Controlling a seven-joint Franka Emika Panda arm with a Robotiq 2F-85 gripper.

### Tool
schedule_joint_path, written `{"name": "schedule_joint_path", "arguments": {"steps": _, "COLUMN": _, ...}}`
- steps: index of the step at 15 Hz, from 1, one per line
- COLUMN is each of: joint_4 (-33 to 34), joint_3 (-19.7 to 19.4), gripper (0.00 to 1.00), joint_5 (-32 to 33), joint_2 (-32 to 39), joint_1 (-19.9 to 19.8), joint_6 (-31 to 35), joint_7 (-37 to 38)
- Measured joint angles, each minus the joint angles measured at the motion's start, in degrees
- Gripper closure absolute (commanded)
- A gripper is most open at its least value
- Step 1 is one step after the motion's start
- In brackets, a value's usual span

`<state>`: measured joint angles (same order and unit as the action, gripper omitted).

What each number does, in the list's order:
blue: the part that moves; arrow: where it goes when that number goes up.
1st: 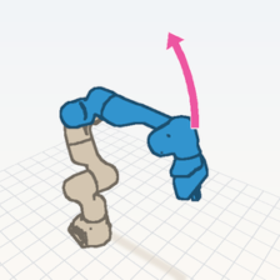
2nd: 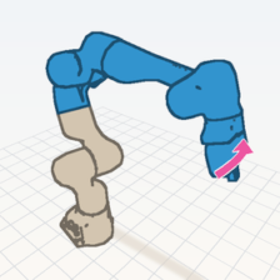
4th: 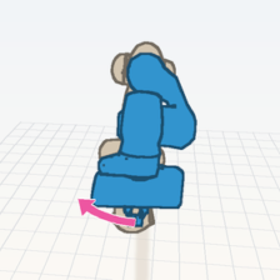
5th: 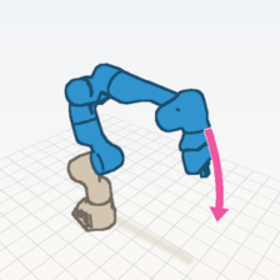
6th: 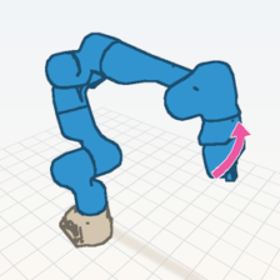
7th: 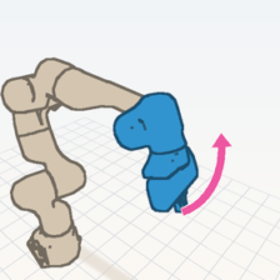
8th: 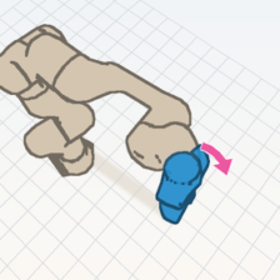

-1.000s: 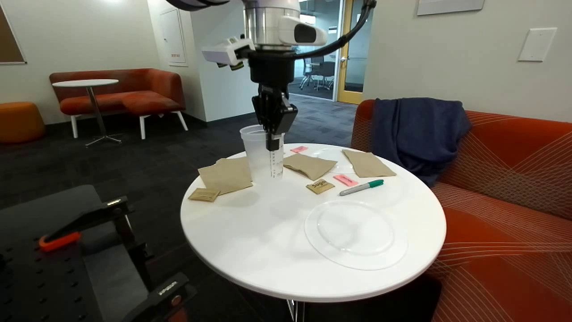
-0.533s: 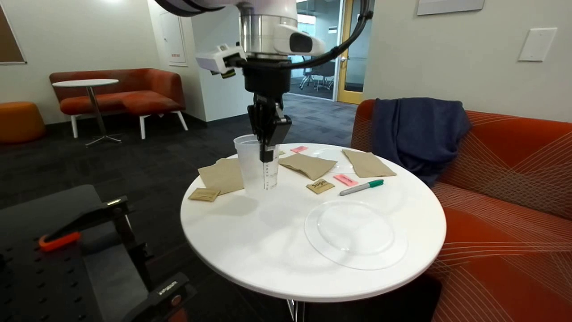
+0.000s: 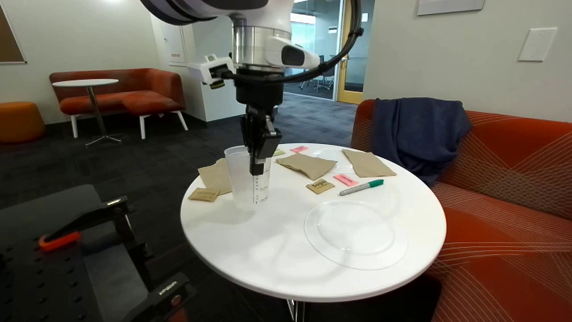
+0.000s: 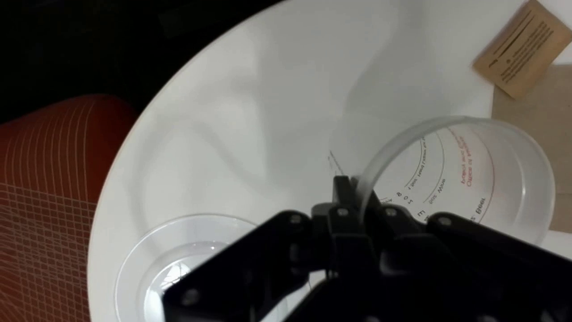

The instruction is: Move the cup forward

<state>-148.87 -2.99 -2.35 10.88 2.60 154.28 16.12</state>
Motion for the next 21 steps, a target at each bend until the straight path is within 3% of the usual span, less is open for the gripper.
{"name": "schedule_joint_path", "arguments": {"steps": 12, "joint_4": -0.9, "joint_3": 0.0, "gripper": 0.99, "joint_5": 0.0, "joint_2": 2.9, "joint_1": 0.1, "joint_6": 2.6, "joint_7": 0.0}}
{"name": "schedule_joint_path", "arguments": {"steps": 13, "joint_4": -0.9, "joint_3": 0.0, "gripper": 0.88, "joint_5": 0.0, "joint_2": 3.0, "joint_1": 0.2, "joint_6": 3.1, "joint_7": 0.0}}
{"name": "schedule_joint_path", "arguments": {"steps": 14, "joint_4": -0.9, "joint_3": 0.0, "gripper": 0.69, "joint_5": 0.0, "joint_2": 3.2, "joint_1": 0.3, "joint_6": 3.3, "joint_7": 0.0}}
{"name": "schedule_joint_path", "arguments": {"steps": 21, "joint_4": -0.1, "joint_3": 0.0, "gripper": 0.19, "joint_5": 0.2, "joint_2": 3.3, "joint_1": 1.1, "joint_6": 3.6, "joint_7": 0.0}}
